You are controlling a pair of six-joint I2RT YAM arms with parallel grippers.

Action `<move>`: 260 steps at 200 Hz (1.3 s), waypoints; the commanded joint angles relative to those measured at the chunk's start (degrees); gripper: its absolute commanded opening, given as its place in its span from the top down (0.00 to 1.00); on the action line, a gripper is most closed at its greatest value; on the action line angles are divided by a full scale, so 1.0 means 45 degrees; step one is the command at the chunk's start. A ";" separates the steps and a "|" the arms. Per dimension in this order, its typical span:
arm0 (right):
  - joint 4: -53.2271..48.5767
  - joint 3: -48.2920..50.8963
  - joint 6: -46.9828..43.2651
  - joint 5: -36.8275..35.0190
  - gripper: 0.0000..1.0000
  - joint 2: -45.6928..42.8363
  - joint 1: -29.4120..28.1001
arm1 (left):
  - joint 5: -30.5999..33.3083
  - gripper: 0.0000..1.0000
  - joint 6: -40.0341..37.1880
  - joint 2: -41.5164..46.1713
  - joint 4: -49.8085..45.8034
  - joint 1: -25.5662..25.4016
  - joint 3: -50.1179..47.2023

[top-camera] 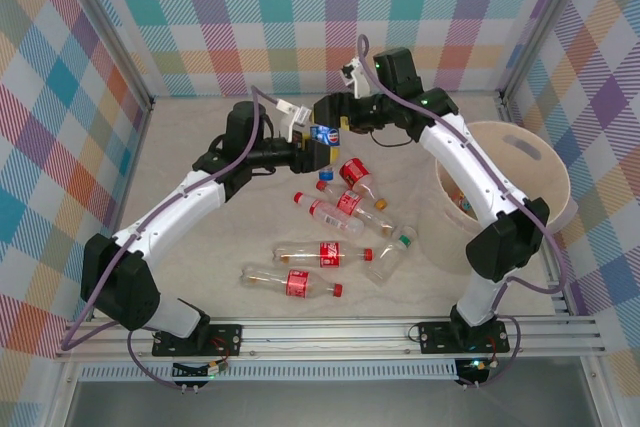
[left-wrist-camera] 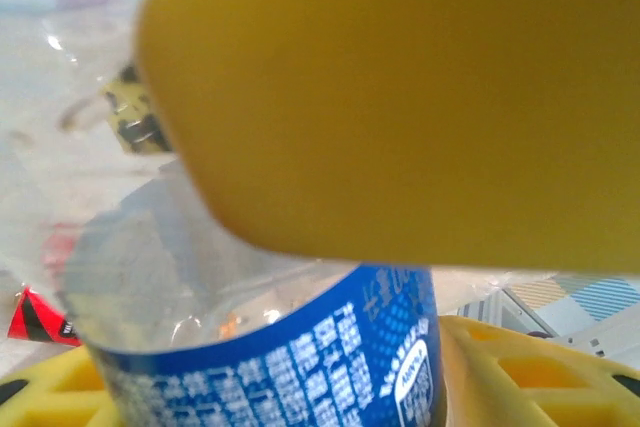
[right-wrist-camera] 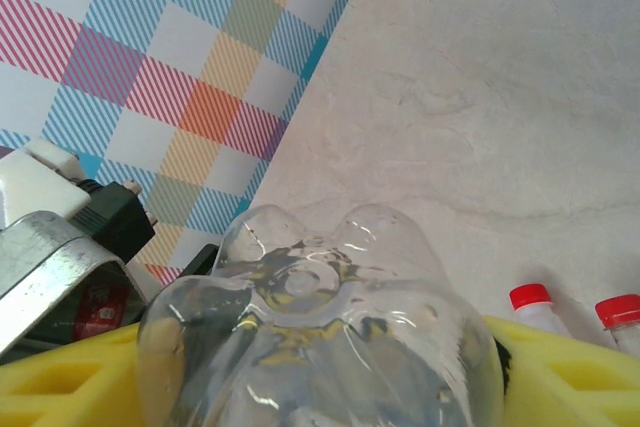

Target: Put the plastic bottles in the bin

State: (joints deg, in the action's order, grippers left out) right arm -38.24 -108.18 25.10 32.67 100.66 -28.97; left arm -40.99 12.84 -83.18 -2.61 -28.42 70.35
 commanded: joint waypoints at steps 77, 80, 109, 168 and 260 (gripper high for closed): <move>0.0789 0.0103 0.0051 -0.0156 0.43 -0.0466 0.0284 | 0.0584 0.02 0.0525 0.0747 0.1361 0.0031 -0.0411; 0.0774 0.0059 0.0050 -0.0182 0.43 -0.0505 0.0329 | 0.0576 0.00 0.0555 0.0766 0.1374 0.0055 -0.0449; 0.0416 -0.0328 -0.0103 -0.0485 0.44 -0.1005 0.0908 | 0.0946 0.00 0.0601 0.1085 0.1352 0.0081 -0.0911; -0.2669 -0.2227 -0.0938 -0.2669 0.45 -0.3013 0.4006 | 0.7501 0.00 0.0579 0.1005 -0.3180 -0.0070 0.0445; -0.8465 -0.3982 -0.4484 -0.8472 0.47 -0.4848 0.7610 | 1.0426 0.03 0.4142 -0.0817 -0.3668 0.0642 0.0033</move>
State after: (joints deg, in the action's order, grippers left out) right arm -66.87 -129.67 10.85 3.29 78.37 4.54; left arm 5.02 25.21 -84.12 -20.84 -26.59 71.85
